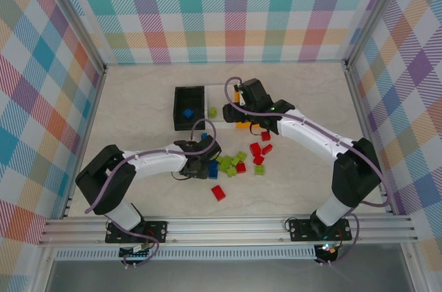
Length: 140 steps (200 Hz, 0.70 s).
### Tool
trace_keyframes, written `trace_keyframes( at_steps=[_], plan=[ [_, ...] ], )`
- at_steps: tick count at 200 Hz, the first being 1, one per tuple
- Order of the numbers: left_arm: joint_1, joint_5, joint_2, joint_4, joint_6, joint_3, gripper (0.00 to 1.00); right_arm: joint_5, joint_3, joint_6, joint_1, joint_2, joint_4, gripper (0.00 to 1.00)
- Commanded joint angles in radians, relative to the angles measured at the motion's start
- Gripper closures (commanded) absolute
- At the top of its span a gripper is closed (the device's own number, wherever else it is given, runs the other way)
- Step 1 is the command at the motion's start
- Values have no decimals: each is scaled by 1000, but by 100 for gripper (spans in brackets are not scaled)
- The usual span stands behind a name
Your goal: Sort the legos into containers by color
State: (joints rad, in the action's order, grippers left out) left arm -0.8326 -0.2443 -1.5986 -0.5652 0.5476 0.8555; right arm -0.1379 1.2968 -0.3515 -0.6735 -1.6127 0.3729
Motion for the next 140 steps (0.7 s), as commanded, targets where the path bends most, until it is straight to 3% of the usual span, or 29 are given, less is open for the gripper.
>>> trace_keyframes(
  at_steps=[1, 23, 60, 81, 108, 140],
  plan=[
    [9, -35, 1, -6, -10, 10, 59, 14, -24, -11, 2, 28, -28, 33],
    [2, -26, 66, -37, 13, -2, 65, 20, -41, -17, 2, 36, -37, 33],
    [-22, 5, 286, -142, 57, 12, 66, 21, -85, -28, 2, 64, -51, 33],
    [34, -17, 355, -195, 33, 68, 65, 24, -117, -39, 2, 84, -58, 33],
    [203, -30, 279, -155, -40, 185, 66, 26, -157, -56, 2, 101, -68, 33],
    [292, -55, 62, -88, -79, 397, 66, 18, -188, -67, 2, 122, -52, 33]
  ],
)
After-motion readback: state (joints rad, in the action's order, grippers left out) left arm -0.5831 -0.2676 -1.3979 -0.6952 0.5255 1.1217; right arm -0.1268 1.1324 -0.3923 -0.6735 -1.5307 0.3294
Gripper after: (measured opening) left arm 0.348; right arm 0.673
